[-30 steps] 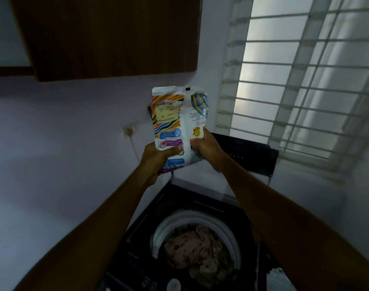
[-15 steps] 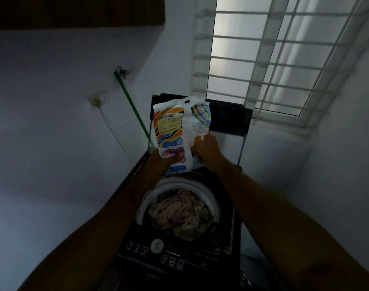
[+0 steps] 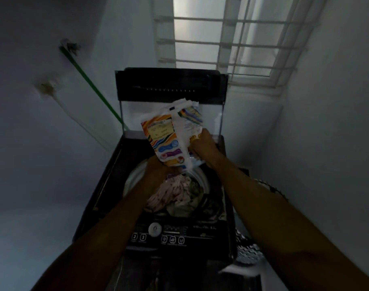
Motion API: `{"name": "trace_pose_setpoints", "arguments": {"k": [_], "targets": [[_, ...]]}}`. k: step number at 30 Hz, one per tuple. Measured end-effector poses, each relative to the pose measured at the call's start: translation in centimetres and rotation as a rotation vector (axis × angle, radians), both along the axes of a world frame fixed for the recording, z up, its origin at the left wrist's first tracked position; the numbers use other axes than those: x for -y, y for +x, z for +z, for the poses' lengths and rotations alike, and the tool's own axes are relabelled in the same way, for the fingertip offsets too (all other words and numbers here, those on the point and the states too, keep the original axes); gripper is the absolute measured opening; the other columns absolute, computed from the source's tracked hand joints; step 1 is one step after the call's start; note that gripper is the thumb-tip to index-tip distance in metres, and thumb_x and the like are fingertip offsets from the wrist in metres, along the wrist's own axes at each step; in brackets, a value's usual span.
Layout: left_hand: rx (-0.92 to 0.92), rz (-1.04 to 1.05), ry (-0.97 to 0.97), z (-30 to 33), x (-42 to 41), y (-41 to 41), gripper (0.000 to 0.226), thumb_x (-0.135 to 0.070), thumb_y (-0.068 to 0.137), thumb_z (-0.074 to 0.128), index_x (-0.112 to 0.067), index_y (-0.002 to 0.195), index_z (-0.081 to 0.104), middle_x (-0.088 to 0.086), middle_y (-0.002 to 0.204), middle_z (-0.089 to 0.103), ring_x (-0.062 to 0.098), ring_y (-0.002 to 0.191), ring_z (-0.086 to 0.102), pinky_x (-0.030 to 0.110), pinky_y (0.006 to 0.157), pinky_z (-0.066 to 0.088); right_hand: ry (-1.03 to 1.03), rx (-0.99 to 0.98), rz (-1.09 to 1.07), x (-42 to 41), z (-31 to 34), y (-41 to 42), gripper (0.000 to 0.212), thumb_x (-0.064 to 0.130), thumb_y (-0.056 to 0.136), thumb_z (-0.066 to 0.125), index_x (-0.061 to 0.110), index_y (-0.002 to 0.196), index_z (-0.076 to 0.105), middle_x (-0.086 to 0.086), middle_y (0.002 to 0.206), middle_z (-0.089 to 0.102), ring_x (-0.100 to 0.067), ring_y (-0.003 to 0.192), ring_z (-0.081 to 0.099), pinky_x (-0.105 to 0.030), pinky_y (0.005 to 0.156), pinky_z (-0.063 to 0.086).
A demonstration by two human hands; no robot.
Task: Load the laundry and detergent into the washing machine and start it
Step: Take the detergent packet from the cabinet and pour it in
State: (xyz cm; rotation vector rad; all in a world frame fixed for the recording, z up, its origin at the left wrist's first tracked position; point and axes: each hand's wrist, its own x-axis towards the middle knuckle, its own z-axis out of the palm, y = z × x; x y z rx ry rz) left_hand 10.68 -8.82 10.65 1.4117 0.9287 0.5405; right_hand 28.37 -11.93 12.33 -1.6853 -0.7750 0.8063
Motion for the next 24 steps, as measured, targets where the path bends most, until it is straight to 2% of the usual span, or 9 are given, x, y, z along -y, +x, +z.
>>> {"name": "trace_pose_setpoints", "arguments": {"k": [3,4,8,10,12,14,16,20,24], "targets": [[0.087,-0.116,-0.095,-1.5,-0.5,0.7,0.076,-0.017,0.063,0.087,0.001,0.129,0.054,0.002,0.111,0.068,0.018,0.098,0.066,0.031,0.081,0.055,-0.024,-0.088,-0.001,1.6,-0.7,0.4,0.026,-0.014,0.061,0.049,0.002,0.081,0.055,-0.015,0.071,0.059,-0.021,0.055,0.055,-0.021,0.041,0.037],[0.127,-0.116,-0.139,-2.1,-0.5,0.8,0.071,-0.011,0.064,0.085,-0.001,0.128,0.056,0.003,0.113,0.070,0.020,0.103,0.067,0.035,0.085,0.054,-0.030,-0.148,-0.045,2.2,-1.2,0.4,0.027,-0.013,0.056,0.050,0.001,0.079,0.055,-0.014,0.071,0.061,-0.022,0.058,0.057,-0.022,0.043,0.039],[0.252,-0.174,-0.302,-4.6,-0.6,1.4,0.049,0.008,0.074,0.074,-0.001,0.121,0.062,0.018,0.118,0.067,0.037,0.109,0.065,0.054,0.092,0.052,0.027,-0.446,-0.278,6.1,-4.8,0.1,0.072,0.010,0.049,0.082,0.005,0.118,0.061,-0.012,0.104,0.072,-0.027,0.087,0.071,-0.030,0.063,0.054],[0.236,-0.234,-0.367,-5.3,-0.9,2.1,0.048,0.007,0.076,0.073,-0.001,0.121,0.062,0.018,0.119,0.067,0.037,0.108,0.065,0.055,0.092,0.052,0.093,-0.546,-0.315,7.9,-5.8,-1.8,0.060,0.032,0.070,0.083,0.015,0.124,0.062,-0.006,0.113,0.072,-0.022,0.095,0.071,-0.032,0.070,0.054],[0.186,-0.300,-0.411,-5.3,-0.6,2.9,0.048,0.003,0.074,0.077,-0.004,0.120,0.064,0.018,0.119,0.067,0.036,0.108,0.066,0.055,0.092,0.051,0.208,-0.702,-0.324,9.0,-7.1,-3.4,0.053,0.041,0.086,0.067,0.017,0.132,0.057,-0.009,0.126,0.065,-0.024,0.107,0.067,-0.040,0.080,0.057],[0.134,-0.355,-0.398,-5.3,0.4,3.6,0.048,0.001,0.070,0.080,-0.005,0.116,0.067,0.015,0.115,0.069,0.033,0.104,0.068,0.048,0.086,0.056,0.353,-0.856,-0.376,9.8,-8.5,-4.0,0.056,0.039,0.094,0.056,0.012,0.142,0.046,-0.019,0.142,0.050,-0.037,0.125,0.052,-0.057,0.102,0.044],[0.101,-0.396,-0.344,-5.3,1.8,4.3,0.045,0.002,0.069,0.081,-0.006,0.112,0.069,0.010,0.108,0.073,0.028,0.097,0.071,0.036,0.072,0.059,0.442,-0.953,-0.462,10.8,-9.0,-4.3,0.056,0.038,0.097,0.051,0.009,0.145,0.042,-0.021,0.147,0.043,-0.041,0.131,0.044,-0.061,0.111,0.031],[0.080,-0.548,-0.268,-5.6,4.0,5.5,0.048,0.005,0.067,0.081,-0.006,0.112,0.068,0.007,0.106,0.074,0.024,0.097,0.071,0.037,0.079,0.059,0.581,-0.955,-0.554,14.1,-9.3,-5.1,0.059,0.032,0.091,0.061,0.007,0.142,0.046,-0.020,0.144,0.047,-0.037,0.132,0.045,-0.055,0.111,0.034],[0.013,-0.721,-0.158,-4.6,3.7,7.5,0.045,-0.009,0.071,0.083,-0.012,0.113,0.067,0.001,0.108,0.074,0.019,0.100,0.070,0.044,0.094,0.053,0.657,-0.943,-0.563,17.9,-9.9,-4.5,0.039,0.027,0.085,0.066,0.010,0.121,0.067,-0.017,0.132,0.059,-0.033,0.114,0.062,-0.054,0.102,0.045]]}}
